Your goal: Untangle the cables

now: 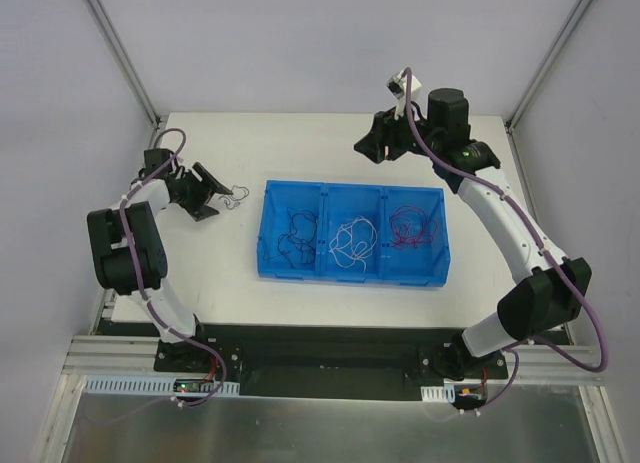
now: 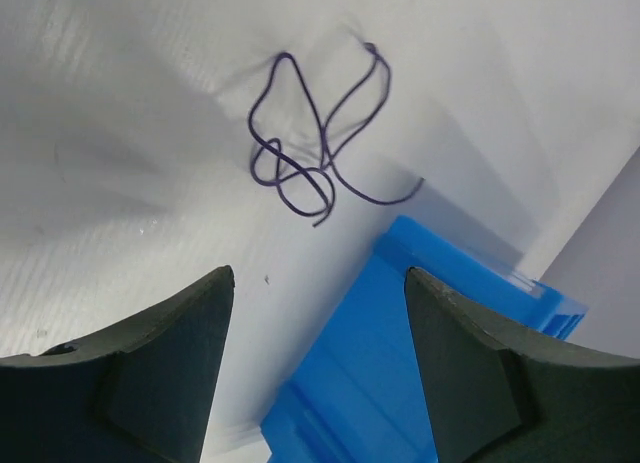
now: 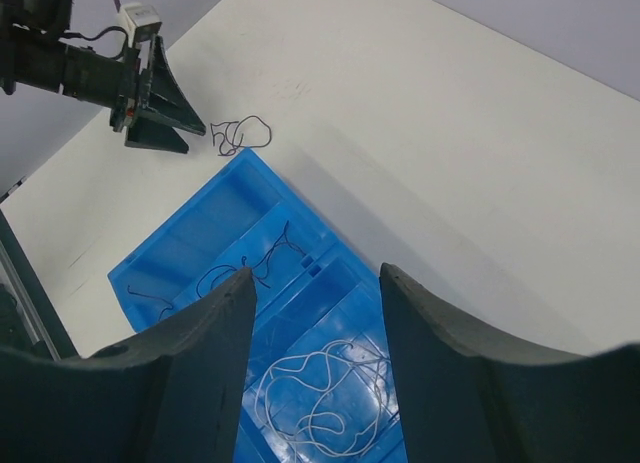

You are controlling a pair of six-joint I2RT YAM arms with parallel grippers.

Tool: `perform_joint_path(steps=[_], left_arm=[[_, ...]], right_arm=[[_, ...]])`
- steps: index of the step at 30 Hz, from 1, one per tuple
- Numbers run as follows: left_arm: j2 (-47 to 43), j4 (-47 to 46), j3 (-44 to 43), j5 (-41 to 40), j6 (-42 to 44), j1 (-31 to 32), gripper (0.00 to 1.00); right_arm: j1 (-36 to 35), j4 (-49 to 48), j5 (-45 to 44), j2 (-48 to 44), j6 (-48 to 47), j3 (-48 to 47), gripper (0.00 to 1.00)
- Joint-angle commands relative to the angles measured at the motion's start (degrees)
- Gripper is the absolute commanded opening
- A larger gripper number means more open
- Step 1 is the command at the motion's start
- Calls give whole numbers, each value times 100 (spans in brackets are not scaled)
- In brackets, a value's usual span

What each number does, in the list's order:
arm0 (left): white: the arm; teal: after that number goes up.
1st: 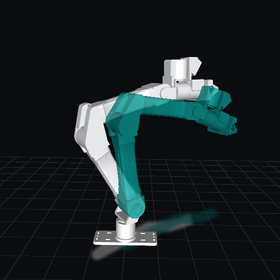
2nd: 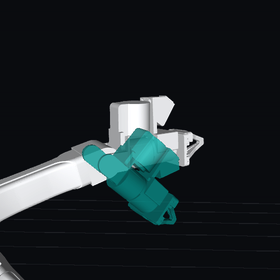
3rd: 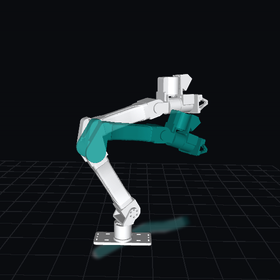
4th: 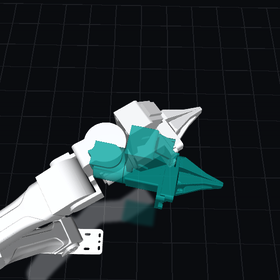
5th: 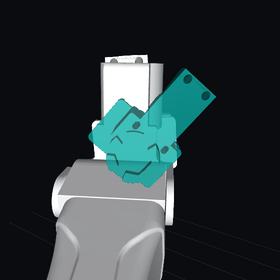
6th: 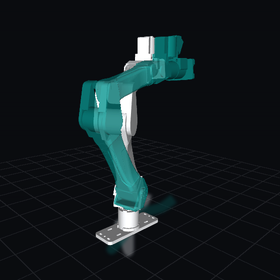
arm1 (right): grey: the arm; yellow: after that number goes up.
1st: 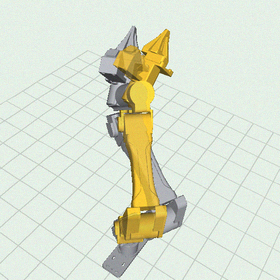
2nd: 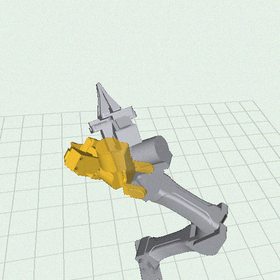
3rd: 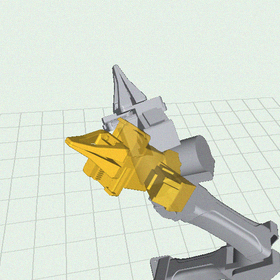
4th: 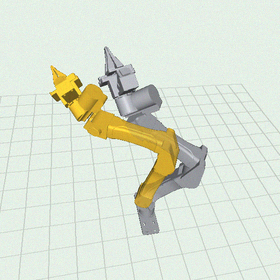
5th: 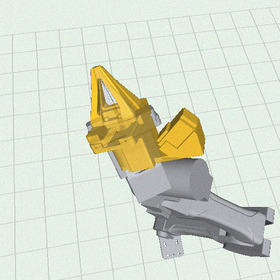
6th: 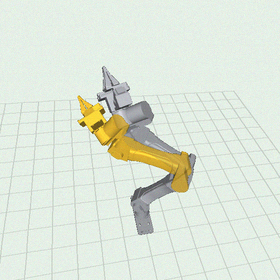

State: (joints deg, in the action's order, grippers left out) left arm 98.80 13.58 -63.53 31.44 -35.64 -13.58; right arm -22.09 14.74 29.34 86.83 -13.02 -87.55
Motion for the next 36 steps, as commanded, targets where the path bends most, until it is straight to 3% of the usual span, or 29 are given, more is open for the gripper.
perform_joint_path(steps=[1, 5, 9, 14, 18, 24, 33, 36], left_arm=[[507, -339, -405, 275, -400, -13, 68], [964, -628, -547, 493, -505, -83, 59], [1150, -1489, -143, 1039, -988, -171, 29], [1115, -1745, 85, 1286, -1147, -346, 0], [554, -1789, 270, 1250, -972, -391, 0], [-404, -1807, 332, 1311, -647, -373, 0], [-1354, -2087, 253, 1935, -365, 4, 0], [-1635, -2386, 279, 2138, -330, 241, 0]], right_arm=[[-50, -261, 36, 45, 18, -263, 56], [-85, -279, 80, 281, 88, -412, 56], [-208, -148, 54, 519, 63, -649, 56], [-577, 423, -437, 739, -279, -1123, 56], [-1042, 653, -763, 827, -553, -1413, 56], [-1456, 267, -395, 1257, -141, -1756, 56], [-1588, -1446, 114, 2390, 2635, -2125, 55], [-1641, -1755, 449, 2865, 3103, -2450, 55]])
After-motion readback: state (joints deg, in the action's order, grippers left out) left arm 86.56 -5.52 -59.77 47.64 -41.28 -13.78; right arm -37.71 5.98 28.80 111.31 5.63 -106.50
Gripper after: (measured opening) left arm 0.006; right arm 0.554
